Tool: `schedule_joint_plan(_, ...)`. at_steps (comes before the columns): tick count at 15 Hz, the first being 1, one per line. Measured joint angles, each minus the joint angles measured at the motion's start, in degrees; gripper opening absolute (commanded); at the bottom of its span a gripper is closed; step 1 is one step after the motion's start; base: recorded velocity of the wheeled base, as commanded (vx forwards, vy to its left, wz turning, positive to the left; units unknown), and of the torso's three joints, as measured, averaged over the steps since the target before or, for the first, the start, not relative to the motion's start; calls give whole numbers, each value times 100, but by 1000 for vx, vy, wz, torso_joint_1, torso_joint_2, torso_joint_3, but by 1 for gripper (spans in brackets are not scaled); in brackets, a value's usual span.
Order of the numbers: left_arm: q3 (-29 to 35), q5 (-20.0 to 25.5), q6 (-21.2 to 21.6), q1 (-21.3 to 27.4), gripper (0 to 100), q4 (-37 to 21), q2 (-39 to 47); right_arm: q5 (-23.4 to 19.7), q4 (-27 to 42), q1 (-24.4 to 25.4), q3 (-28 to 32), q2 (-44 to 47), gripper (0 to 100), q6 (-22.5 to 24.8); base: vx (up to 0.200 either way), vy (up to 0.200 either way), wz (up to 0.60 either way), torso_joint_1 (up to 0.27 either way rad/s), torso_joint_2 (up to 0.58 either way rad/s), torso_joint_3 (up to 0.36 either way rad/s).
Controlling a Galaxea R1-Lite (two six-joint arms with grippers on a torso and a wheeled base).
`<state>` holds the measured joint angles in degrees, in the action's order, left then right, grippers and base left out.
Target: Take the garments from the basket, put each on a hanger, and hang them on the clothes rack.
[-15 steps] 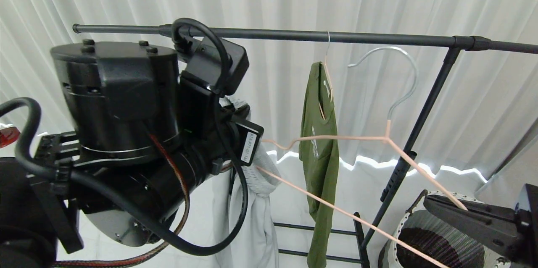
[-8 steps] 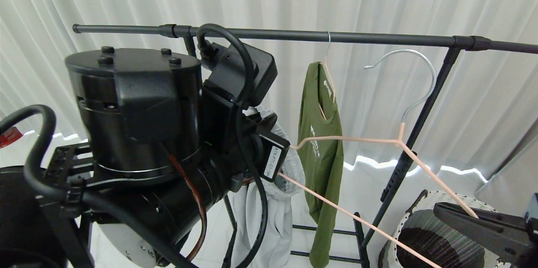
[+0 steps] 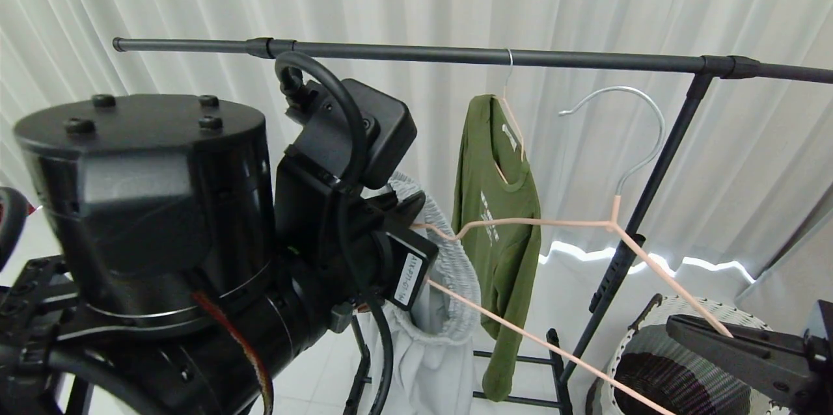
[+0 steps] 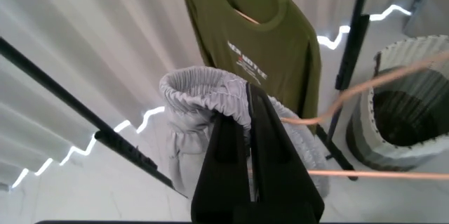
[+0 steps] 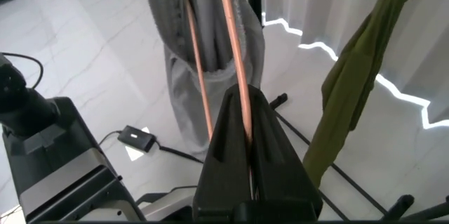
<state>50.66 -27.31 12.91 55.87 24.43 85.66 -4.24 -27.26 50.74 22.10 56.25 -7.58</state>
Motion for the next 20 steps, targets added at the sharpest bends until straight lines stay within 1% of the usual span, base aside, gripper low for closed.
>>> schedule_joint_plan(3,5,10,9,132,0,1,-61,-5,-273,11,-57,277,0,-2,0,0,0,0,0,0)
schedule_joint_plan(6,57,7,9,157,0,4,-83,12,-822,15,-221,780,0,-49,0,0,0,0,0,0)
schedule_joint_plan(8,77,-48,20,129,0,6,-96,17,-1070,-13,-306,1131,0,-156,0,0,0,0,0,0)
schedule_joint_plan(12,57,-121,13,-271,0,6,-88,28,-1117,-267,-354,1340,0,-196,0,0,0,0,0,0)
schedule_joint_plan(14,41,-113,-7,-299,0,9,-85,26,-1133,-527,-315,1390,0,-216,0,0,0,0,0,0)
schedule_joint_plan(16,88,-102,-20,-179,0,9,-52,26,-1300,-606,-232,1501,0,-223,0,0,0,0,0,0)
schedule_joint_plan(20,443,-105,-222,-55,0,9,155,83,-1996,-240,-140,1985,0,-304,0,0,0,0,0,0)
